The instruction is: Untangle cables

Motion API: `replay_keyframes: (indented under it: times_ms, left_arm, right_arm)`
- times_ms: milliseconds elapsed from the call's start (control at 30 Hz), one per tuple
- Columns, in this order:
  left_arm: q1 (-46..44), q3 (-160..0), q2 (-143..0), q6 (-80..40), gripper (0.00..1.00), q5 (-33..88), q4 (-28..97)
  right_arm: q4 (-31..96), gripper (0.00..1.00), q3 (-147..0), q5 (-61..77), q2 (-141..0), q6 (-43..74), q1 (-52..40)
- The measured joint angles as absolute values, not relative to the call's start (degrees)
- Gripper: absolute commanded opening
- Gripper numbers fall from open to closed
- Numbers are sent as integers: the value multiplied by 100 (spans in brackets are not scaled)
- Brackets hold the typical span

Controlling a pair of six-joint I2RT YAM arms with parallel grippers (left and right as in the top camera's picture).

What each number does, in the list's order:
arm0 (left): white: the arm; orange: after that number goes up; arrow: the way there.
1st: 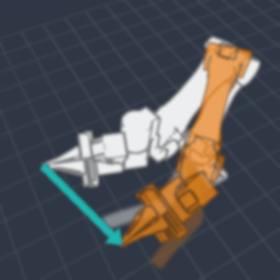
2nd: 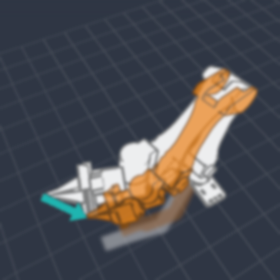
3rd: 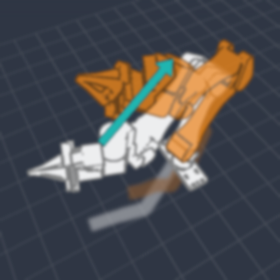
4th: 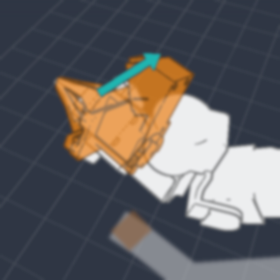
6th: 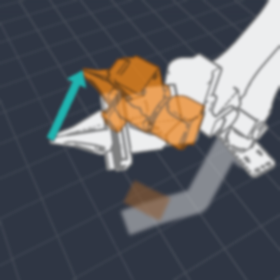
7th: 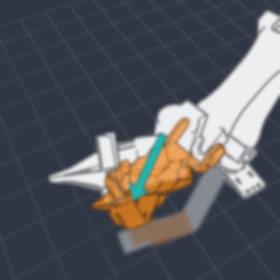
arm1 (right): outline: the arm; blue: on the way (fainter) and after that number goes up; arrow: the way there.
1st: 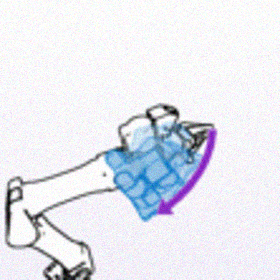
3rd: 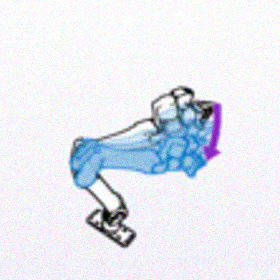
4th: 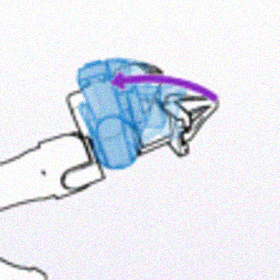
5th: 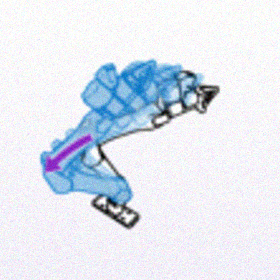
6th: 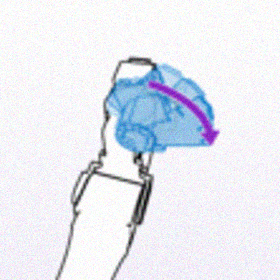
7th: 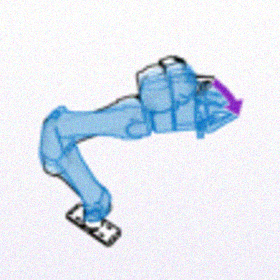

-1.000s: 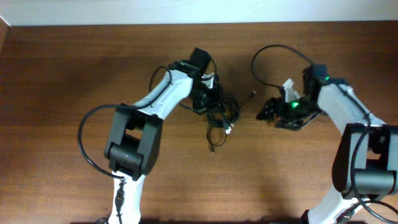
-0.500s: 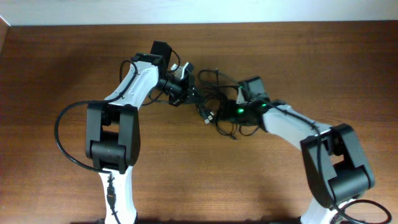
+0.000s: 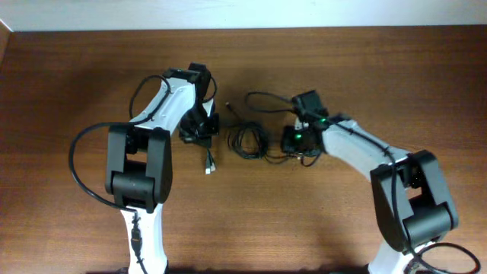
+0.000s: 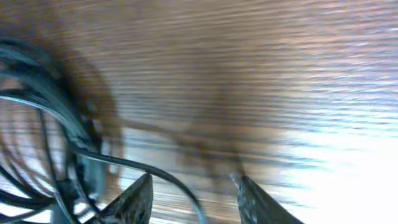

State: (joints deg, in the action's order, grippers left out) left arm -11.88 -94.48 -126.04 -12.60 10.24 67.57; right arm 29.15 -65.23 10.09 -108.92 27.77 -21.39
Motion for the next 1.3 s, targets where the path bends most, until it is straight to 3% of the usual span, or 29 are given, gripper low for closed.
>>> replay_keyframes:
  times_ms: [100,133,167,267,333,400,500,733,767,933,1100,1233,1300]
  left_arm:
    - [-1291,-9100,-12599,-1258,11,1138,6681]
    - [-1339,-9078,-12591,-1232,19,1166,6650]
    - [-1406,-9063,-12580,-1245,32,1197,6641]
    - [-1538,-9100,-12589,-1216,39,1258,6960]
    - [-1500,-9325,-12630,-1210,54,1129,7572]
    - [-1452,-9929,-12643,-1197,55,845,8213]
    - [-1428,-10947,-12639,-1168,66,495,8613]
    - [-1527,-11172,-12639,-832,68,628,7850]
    - [-1610,-11163,-12639,-762,73,705,7695]
    - [-2139,-10820,-12639,-620,70,860,6698]
    - [-2460,-10237,-12639,-561,50,867,6064]
    - [-2469,-9937,-12639,-537,43,875,6014]
    - [-2469,-9931,-12639,-541,29,823,6003]
  right_arm:
    - [4362,53,-7387,1905,-11019,1911,-1664]
    - [4628,52,-7583,2156,-11021,1793,-1629]
    - [4766,52,-7762,2456,-11021,1640,-1629]
    - [4995,52,-7800,2762,-11021,1498,-1632]
    - [5063,52,-7800,2851,-11021,1466,-1632]
    - [5072,52,-7800,2871,-11021,1452,-1632]
    - [5081,52,-7800,2888,-11021,1455,-1632]
    - [5242,52,-7800,2952,-11021,1448,-1131]
    - [5343,52,-7800,2947,-11021,1450,-985]
    - [5848,52,-7800,2945,-11021,1092,-486]
    - [5918,52,-7800,2947,-11021,880,-462]
    - [5918,52,-7800,2945,-11021,856,-464]
    - [5918,52,-7800,2947,-11021,851,-464]
